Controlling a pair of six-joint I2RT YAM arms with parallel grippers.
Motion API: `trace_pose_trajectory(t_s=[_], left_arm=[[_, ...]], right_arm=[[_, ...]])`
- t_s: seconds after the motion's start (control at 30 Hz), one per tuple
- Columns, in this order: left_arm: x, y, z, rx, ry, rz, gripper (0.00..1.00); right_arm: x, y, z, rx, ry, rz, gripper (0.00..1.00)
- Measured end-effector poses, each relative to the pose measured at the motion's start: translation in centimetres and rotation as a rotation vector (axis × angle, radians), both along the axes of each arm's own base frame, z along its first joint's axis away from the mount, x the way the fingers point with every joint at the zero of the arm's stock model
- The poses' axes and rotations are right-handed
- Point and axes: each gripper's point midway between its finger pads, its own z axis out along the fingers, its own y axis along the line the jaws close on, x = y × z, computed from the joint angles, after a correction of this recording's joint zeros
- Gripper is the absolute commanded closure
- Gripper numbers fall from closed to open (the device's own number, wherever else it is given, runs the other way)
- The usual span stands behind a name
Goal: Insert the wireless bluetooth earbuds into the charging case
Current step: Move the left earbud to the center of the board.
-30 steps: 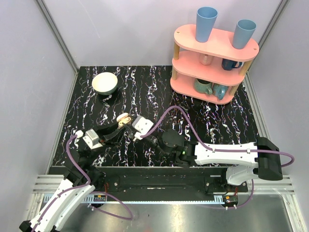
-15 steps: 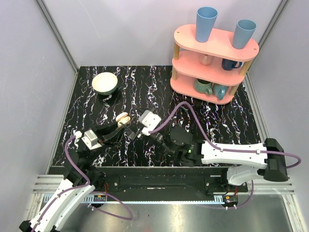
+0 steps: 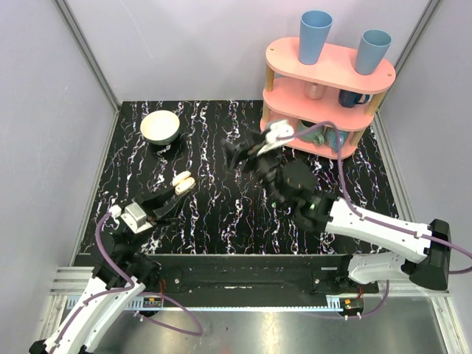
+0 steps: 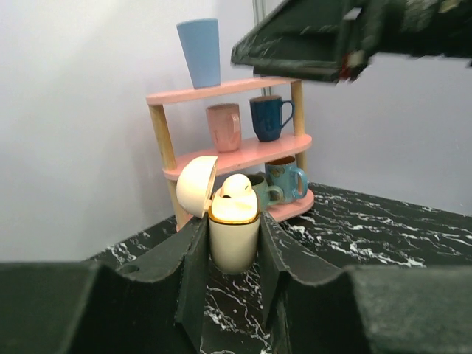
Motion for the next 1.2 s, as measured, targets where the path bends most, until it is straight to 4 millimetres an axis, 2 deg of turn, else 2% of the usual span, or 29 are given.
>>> trace_pose_trajectory(t_s=[0.07, 0.17, 0.27, 0.37, 0.43, 0.5, 0.6, 0.7, 0.83, 1.0, 1.2], left_arm=[[-0.4, 0.4, 0.6, 0.006, -0.025, 0.011, 1.00], [-1.1, 1.0, 1.3, 0.000, -0.070, 0.026, 1.00], [-1.6, 1.5, 1.7, -0.006, -0.102, 0.039, 1.00], [-1.7, 1.8, 1.9, -0.010, -0.113, 0.049, 1.00], [-1.6, 1.8, 1.8, -0.006, -0.108, 0.056, 1.00], [-1.5, 1.8, 1.5, 0.001, -0.101, 0.060, 1.00], [-1.4, 1.8, 1.3, 0.008, -0.095, 0.065, 1.00], [-1.2, 1.9, 1.2, 0.009, -0.089, 0.073, 1.00], [-1.0, 2.1, 1.2, 0.002, -0.084, 0.087, 1.00], [-0.9, 2.3, 1.2, -0.002, -0.079, 0.099, 1.00], [-0.8, 2.3, 1.2, -0.010, -0.072, 0.100, 1.00]], right_arm=[[3.4, -2.7, -1.3, 0.052, 0.097, -0.074, 0.18], [6.9, -6.0, -3.7, 0.130, 0.219, -0.145, 0.21], [8.3, -6.7, -6.3, 0.171, 0.333, -0.144, 0.22], [9.4, -5.0, -10.1, 0.165, 0.468, -0.122, 0.24], [9.9, -3.1, -13.2, 0.140, 0.576, -0.113, 0.27], [10.6, -1.1, -16.7, 0.122, 0.694, -0.111, 0.22], [11.0, 1.1, -21.4, 0.102, 0.836, -0.110, 0.23], [11.1, 2.8, -24.8, 0.089, 0.946, -0.108, 0.24], [11.6, 5.6, -27.2, 0.103, 1.054, -0.085, 0.24], [12.0, 8.6, -28.1, 0.126, 1.128, -0.087, 0.26], [11.3, 11.8, -29.7, 0.140, 1.205, -0.102, 0.30]])
